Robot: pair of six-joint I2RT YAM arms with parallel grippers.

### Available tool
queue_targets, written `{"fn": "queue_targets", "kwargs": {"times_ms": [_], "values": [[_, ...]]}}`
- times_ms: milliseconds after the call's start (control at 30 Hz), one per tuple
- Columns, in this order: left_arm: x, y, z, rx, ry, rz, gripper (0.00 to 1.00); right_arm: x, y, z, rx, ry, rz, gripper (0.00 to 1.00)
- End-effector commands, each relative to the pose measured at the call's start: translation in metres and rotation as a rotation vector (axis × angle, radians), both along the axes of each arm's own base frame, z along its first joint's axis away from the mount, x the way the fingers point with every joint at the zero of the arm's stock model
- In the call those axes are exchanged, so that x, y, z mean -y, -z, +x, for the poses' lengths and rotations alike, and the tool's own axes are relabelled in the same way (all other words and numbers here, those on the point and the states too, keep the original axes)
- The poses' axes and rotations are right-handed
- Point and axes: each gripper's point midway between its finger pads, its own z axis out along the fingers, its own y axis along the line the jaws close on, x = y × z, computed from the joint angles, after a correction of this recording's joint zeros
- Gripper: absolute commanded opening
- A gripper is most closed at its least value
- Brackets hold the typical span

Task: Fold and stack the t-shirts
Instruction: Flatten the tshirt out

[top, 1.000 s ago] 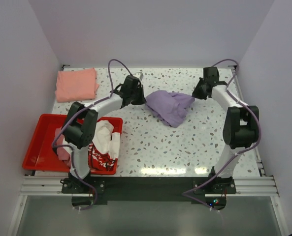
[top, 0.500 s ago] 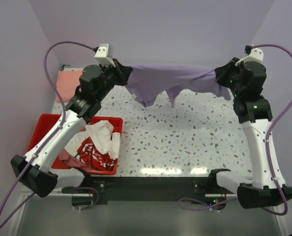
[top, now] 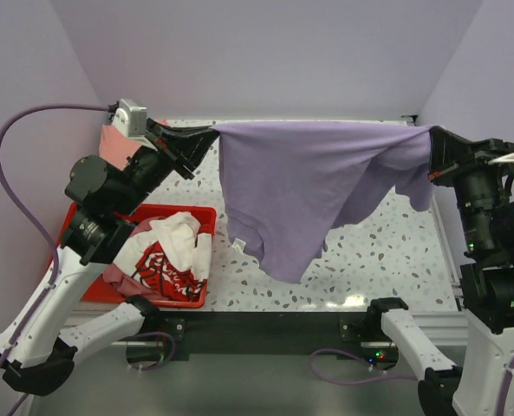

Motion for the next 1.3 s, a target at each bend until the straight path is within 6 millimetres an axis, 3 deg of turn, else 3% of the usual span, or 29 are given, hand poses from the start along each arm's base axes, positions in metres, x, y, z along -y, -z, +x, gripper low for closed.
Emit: {"fn": "queue_targets", "kwargs": {"times_ms": [0,67,133,233,267,300,367,400,433,467,500,533,567,600,633,667,733,767,800,900,1100,1267], "values": [[-0.013,-0.012,0.013,0.037,-0.088,-0.037,0.00,0.036,0.008,0.002,-0.041,0.198,-0.011,0.00],[-0.009,-0.005,0.022,0.009,-0.093,-0.026,0.00,0.042,0.018,0.008,-0.071,0.237,-0.008,0.00],[-0.001,0.013,0.044,-0.048,-0.120,-0.002,0.00,0.045,0.031,0.020,-0.115,0.255,-0.012,0.00],[0.008,0.058,0.096,-0.169,-0.233,0.048,0.00,0.041,0.080,0.060,-0.264,0.252,-0.006,0.00],[0.008,0.088,0.113,-0.250,-0.281,0.104,0.00,0.042,0.111,0.076,-0.340,0.264,-0.015,0.00],[0.008,0.128,0.152,-0.343,-0.387,0.163,0.00,0.043,0.129,0.092,-0.385,0.275,-0.017,0.00],[0.006,0.167,0.188,-0.464,-0.453,0.225,0.00,0.048,0.195,0.133,-0.562,0.319,-0.059,0.01],[0.006,0.234,0.223,-0.593,-0.488,0.316,0.00,0.051,0.214,0.146,-0.610,0.336,-0.072,0.02],[0.007,0.259,0.238,-0.663,-0.500,0.335,0.00,0.052,0.233,0.158,-0.659,0.346,-0.090,0.08],[0.013,0.302,0.260,-0.759,-0.505,0.407,0.10,0.054,0.275,0.181,-0.768,0.347,-0.114,0.12],[0.012,0.320,0.271,-0.803,-0.515,0.433,0.19,0.055,0.289,0.192,-0.805,0.350,-0.123,0.19],[0.015,0.332,0.278,-0.834,-0.516,0.452,0.31,0.056,0.308,0.201,-0.859,0.352,-0.132,0.50],[0.018,0.331,0.286,-0.845,-0.523,0.463,0.64,0.055,0.307,0.213,-0.868,0.345,-0.132,0.67],[0.021,0.352,0.290,-0.873,-0.519,0.485,0.77,0.054,0.339,0.220,-0.970,0.334,-0.154,0.79],[0.022,0.354,0.292,-0.866,-0.516,0.487,0.97,0.053,0.343,0.225,-0.987,0.333,-0.154,0.88],[0.023,0.355,0.295,-0.849,-0.515,0.474,1.00,0.052,0.343,0.231,-0.988,0.325,-0.153,0.90],[0.022,0.344,0.293,-0.812,-0.515,0.460,1.00,0.046,0.357,0.236,-1.010,0.293,-0.150,0.94],[0.021,0.350,0.291,-0.810,-0.513,0.460,1.00,0.045,0.360,0.236,-1.012,0.286,-0.146,0.99],[0.020,0.342,0.287,-0.798,-0.511,0.447,1.00,0.042,0.361,0.238,-1.002,0.272,-0.136,0.99],[0.014,0.347,0.277,-0.818,-0.521,0.456,1.00,0.034,0.369,0.231,-1.017,0.228,-0.117,0.99],[-0.010,0.359,0.258,-0.871,-0.606,0.486,1.00,0.022,0.381,0.203,-1.038,0.153,-0.089,0.99],[-0.022,0.362,0.237,-0.904,-0.634,0.481,1.00,-0.017,0.390,0.167,-1.047,-0.007,-0.047,0.99]]}}
